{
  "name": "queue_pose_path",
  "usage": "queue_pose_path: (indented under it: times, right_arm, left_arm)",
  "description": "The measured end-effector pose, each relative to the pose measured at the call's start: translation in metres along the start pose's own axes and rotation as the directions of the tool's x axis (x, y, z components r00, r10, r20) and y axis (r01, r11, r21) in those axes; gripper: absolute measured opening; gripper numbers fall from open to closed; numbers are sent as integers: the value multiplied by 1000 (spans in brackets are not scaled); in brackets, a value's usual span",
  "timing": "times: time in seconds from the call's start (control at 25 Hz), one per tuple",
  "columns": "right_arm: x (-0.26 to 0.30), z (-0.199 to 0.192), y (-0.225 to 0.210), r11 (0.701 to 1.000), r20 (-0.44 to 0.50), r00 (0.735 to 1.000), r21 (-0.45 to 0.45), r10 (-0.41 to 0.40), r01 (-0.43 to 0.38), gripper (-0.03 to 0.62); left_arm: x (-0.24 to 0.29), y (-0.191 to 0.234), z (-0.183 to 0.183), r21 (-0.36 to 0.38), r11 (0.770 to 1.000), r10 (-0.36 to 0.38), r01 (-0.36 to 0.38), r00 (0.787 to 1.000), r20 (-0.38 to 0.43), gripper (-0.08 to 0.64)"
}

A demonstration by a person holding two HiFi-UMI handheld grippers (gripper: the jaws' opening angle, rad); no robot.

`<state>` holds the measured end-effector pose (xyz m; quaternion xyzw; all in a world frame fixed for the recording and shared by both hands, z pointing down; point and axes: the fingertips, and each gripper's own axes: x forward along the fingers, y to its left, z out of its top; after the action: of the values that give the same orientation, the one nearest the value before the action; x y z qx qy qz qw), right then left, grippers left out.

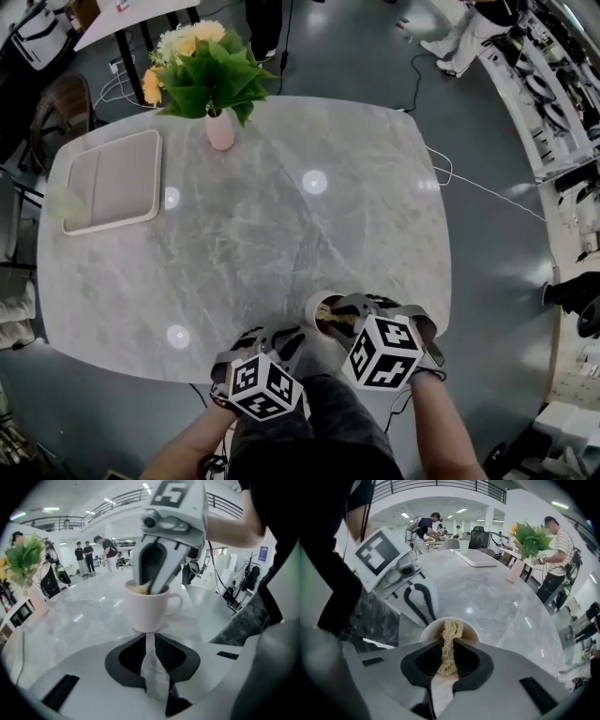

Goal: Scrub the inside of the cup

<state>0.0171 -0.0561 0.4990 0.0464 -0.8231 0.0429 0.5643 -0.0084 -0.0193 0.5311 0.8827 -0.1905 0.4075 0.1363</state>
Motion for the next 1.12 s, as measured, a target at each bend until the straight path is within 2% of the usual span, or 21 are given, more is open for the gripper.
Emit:
queue_pose_path:
  times: [0.04,0.08,0.12,0.2,0.28,0.4,0.44,0.52,0.64,0.72,0.84,0.96,1.04,1.12]
  right_arm:
    - [0,0,1,999,1,1000,-38,-3,3,60]
    - [-1,0,2,997,2,1000,-81,-9,9,60]
    - [-1,0,3,992,5,1000,-124,-16,16,60]
    - [-2,1,6,979,12,1000,-202,-23,25,60]
    - [-5,3,9,962,15,1000,-271,-27,31,60]
    - [-12,6,11,944,22,999,-326,-48,53,60]
    - [-16,7,10,949,27,998,-310,-57,63,60]
    - [-22,6,8,972,27,997,-224,-73,78,60]
    - [-20,2,0,993,-36,994,-56,-107,105,60]
    - [-12,1,-4,992,-83,989,26,-123,126,60]
    - [-1,1,-4,989,-102,990,93,-102,111,60]
    - [8,2,-1,992,-140,987,86,-81,94,60]
    - [12,3,4,994,-153,987,96,-42,58,60]
    - [10,7,10,989,-117,993,149,30,-12,60]
  left_arm:
    - [-1,9,3,1,1000,11,-11,1000,15,87]
    - [0,14,8,20,1000,5,-5,1000,26,237]
    - [2,16,13,61,998,-8,6,1000,31,357]
    - [9,18,24,195,981,-25,18,999,33,401]
    - [18,16,34,321,946,-47,31,998,45,420]
    - [28,8,43,434,896,-133,94,989,60,425]
    - [32,4,43,461,880,-162,118,985,59,425]
    - [38,0,43,503,852,-201,146,978,57,425]
    - [40,0,47,526,838,-214,146,974,70,423]
    - [40,2,47,512,850,-193,125,978,82,425]
    - [39,4,47,425,903,-121,58,985,122,425]
    - [38,9,47,302,952,8,-49,991,135,425]
    - [36,10,45,210,970,102,-126,988,119,425]
    - [35,11,43,120,974,182,-194,978,104,424]
